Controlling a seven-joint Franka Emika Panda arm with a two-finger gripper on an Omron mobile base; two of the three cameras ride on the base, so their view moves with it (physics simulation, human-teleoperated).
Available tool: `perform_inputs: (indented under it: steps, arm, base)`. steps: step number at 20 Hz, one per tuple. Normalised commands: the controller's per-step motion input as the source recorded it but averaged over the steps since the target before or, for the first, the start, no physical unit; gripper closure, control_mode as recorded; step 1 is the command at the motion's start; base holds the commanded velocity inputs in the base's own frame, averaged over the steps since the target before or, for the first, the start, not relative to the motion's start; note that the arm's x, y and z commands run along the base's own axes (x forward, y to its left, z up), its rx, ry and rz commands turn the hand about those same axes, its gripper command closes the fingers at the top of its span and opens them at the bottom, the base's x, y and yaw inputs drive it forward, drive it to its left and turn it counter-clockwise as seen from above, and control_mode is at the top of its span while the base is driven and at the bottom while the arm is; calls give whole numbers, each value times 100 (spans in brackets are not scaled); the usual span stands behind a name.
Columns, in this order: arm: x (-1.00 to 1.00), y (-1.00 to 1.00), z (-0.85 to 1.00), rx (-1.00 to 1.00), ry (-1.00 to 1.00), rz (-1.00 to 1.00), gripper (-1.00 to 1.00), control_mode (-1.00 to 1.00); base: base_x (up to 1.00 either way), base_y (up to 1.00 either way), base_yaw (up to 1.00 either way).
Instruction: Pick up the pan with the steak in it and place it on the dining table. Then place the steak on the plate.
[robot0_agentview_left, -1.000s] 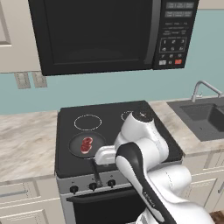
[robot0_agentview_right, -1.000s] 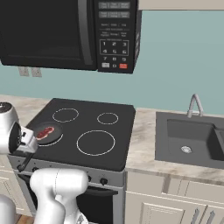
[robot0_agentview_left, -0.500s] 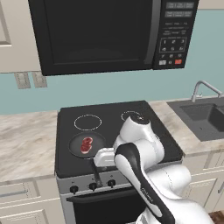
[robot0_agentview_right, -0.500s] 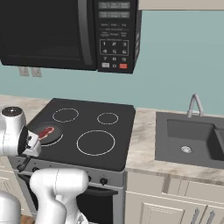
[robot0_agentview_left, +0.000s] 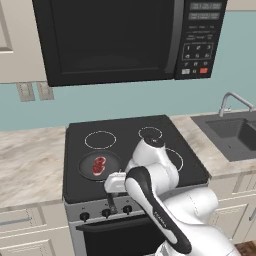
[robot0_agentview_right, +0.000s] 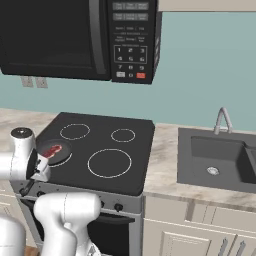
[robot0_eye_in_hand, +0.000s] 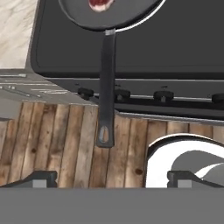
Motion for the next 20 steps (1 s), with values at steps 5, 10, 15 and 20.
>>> perform_inputs:
  steps: [5,10,15,20]
  arm:
    - [17,10,-28,-2,0,0,-100,-100]
    - [19,11,-25,-1,0,0,-100,-100]
    - [19,23,-27,0,0,0,-100,-100]
    - [17,32,-22,0,0,0,-100,-100]
  base:
    - [0,0,0]
    - [0,0,0]
    - [0,0,0]
    - [0,0,0]
